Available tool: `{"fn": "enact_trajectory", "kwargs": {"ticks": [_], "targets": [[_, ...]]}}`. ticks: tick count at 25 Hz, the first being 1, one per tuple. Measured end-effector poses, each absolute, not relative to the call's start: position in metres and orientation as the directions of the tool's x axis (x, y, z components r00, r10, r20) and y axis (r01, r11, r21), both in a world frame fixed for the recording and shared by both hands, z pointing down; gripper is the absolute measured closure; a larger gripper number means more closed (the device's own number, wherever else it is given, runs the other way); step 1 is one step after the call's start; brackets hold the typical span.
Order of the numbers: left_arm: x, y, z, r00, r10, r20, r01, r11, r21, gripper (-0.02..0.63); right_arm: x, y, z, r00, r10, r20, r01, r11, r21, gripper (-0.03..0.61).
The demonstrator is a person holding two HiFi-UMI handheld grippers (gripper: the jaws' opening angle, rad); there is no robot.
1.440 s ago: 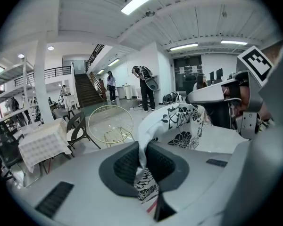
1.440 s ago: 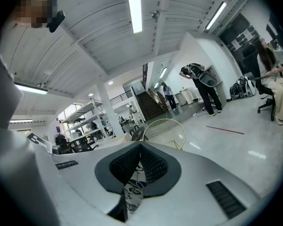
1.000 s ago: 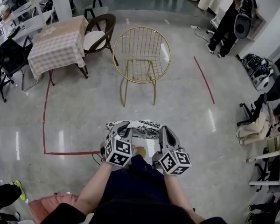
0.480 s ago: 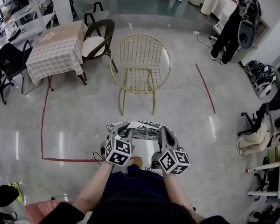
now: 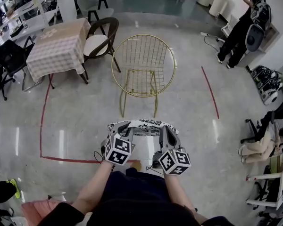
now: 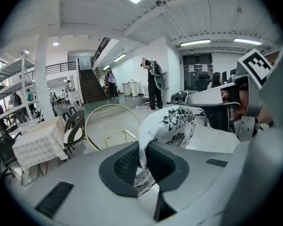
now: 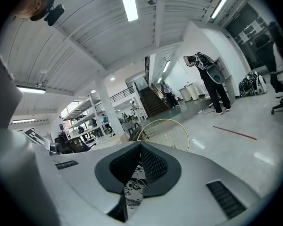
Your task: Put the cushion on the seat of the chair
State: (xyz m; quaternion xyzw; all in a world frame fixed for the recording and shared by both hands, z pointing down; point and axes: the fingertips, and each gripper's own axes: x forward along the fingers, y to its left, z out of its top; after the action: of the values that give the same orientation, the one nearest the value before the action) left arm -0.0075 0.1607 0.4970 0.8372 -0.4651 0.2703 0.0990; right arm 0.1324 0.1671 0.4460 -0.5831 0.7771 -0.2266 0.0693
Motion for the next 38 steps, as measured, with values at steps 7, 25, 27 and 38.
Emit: {"fn": "enact_trajectory", "kwargs": {"ticks": [7,25,27,38], "targets": [[0.007,0.162,0.499,0.423,-0.723,0.546,-0.844,-0.534,-0.053,0.568,0.146,0.163,0.446,-0.320,-0.936,0.148,-0.873,0.231,-0.429,0.575],[0.018,0.169,0.505,0.440,-0.703,0.559,-0.841,-0.541,-0.019,0.568,0.156,0.170,0.454,-0.313,-0.936,0.161,-0.869,0.214,-0.447,0.575],[0.017,0.165,0.507,0.437,-0.701,0.563,-0.843,-0.538,-0.015,0.568,0.156,0.166,0.456,-0.315,-0.934,0.167,-0.870,0.214,-0.445,0.575],[0.020,0.110,0.517,0.441,-0.677,0.589,-0.837,-0.547,-0.002,0.568,0.162,0.111,0.467,-0.301,-0.932,0.202,-0.871,0.183,-0.455,0.575]]}}
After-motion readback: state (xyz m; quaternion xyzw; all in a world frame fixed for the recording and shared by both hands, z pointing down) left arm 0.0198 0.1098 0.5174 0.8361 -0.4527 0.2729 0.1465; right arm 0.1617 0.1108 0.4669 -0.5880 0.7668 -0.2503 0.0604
